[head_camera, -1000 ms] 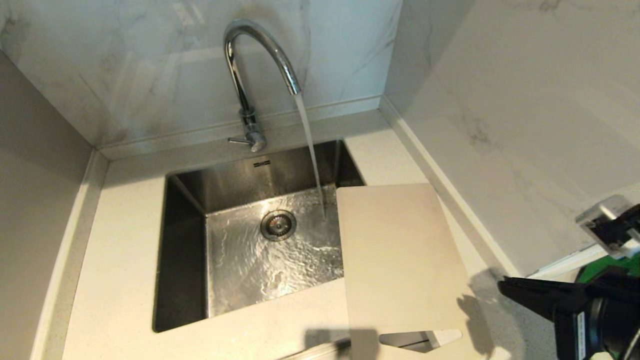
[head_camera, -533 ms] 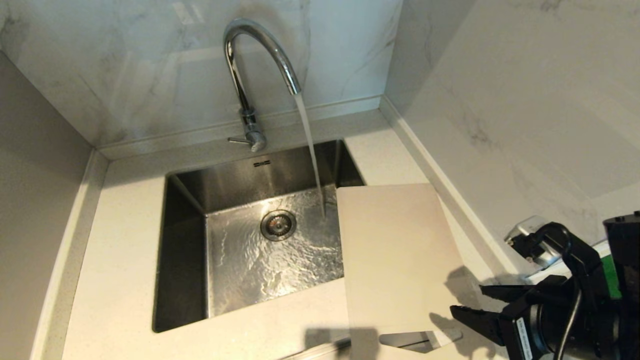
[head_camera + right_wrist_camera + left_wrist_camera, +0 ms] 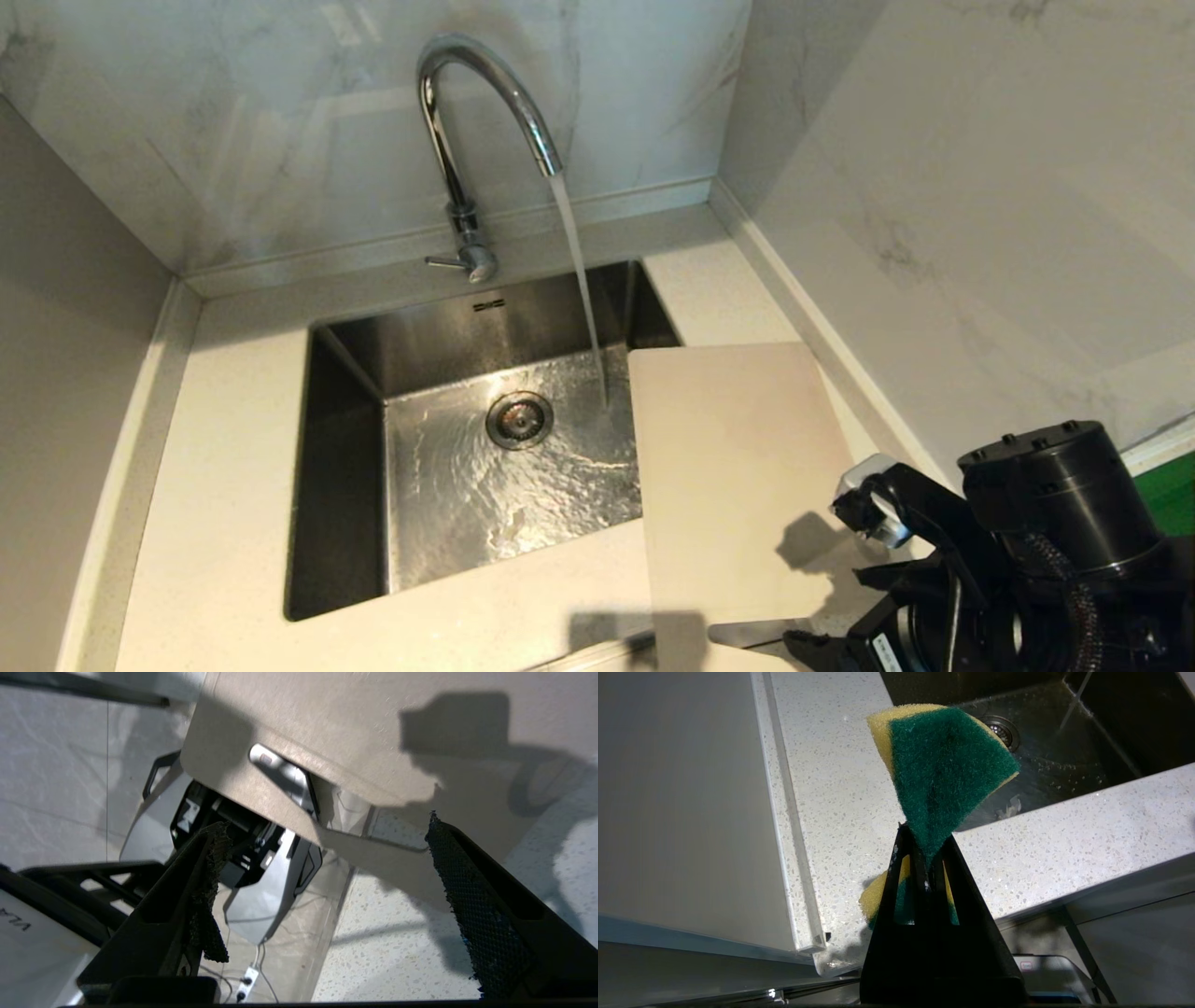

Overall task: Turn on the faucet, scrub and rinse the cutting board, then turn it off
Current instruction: Pick up the cutting board

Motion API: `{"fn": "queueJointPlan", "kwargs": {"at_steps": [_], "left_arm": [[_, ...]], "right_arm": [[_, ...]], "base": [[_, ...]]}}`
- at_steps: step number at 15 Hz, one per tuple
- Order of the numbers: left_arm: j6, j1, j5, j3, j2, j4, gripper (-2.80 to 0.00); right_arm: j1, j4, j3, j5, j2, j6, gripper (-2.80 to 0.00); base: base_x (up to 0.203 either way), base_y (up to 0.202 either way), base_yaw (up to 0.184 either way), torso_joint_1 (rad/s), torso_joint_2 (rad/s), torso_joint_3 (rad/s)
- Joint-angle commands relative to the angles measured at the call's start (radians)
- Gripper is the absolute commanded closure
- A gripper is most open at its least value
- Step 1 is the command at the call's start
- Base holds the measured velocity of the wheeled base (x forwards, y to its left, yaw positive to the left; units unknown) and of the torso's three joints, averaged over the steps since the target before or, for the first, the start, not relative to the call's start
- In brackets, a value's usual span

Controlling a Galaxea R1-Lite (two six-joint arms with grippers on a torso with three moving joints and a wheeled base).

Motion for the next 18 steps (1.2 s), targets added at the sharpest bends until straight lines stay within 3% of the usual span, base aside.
{"fn": "queueJointPlan", "kwargs": {"at_steps": [1,5,10,14,18], "left_arm": [[0.0,0.0,0.0,0.002,0.001,-0.001,0.0],[0.0,0.0,0.0,0.002,0.001,0.0,0.0],[0.0,0.0,0.0,0.002,0.001,-0.001,0.0],[0.0,0.0,0.0,0.003,0.001,-0.001,0.0],[0.0,0.0,0.0,0.003,0.0,0.0,0.0]], "right_arm": [[0.025,0.004,-0.003,-0.015,0.024,-0.005,-2.8],[0.054,0.004,0.027,-0.021,0.082,-0.11,-2.8],[0.201,0.001,0.066,-0.119,0.154,-0.224,-2.8],[0.237,0.001,0.068,-0.202,0.18,-0.331,-2.8],[0.244,0.001,0.064,-0.204,0.179,-0.451,-2.8]], "base": [[0.0,0.0,0.0,0.0,0.0,0.0],[0.0,0.0,0.0,0.0,0.0,0.0],[0.0,0.0,0.0,0.0,0.0,0.0],[0.0,0.0,0.0,0.0,0.0,0.0],[0.0,0.0,0.0,0.0,0.0,0.0]]}}
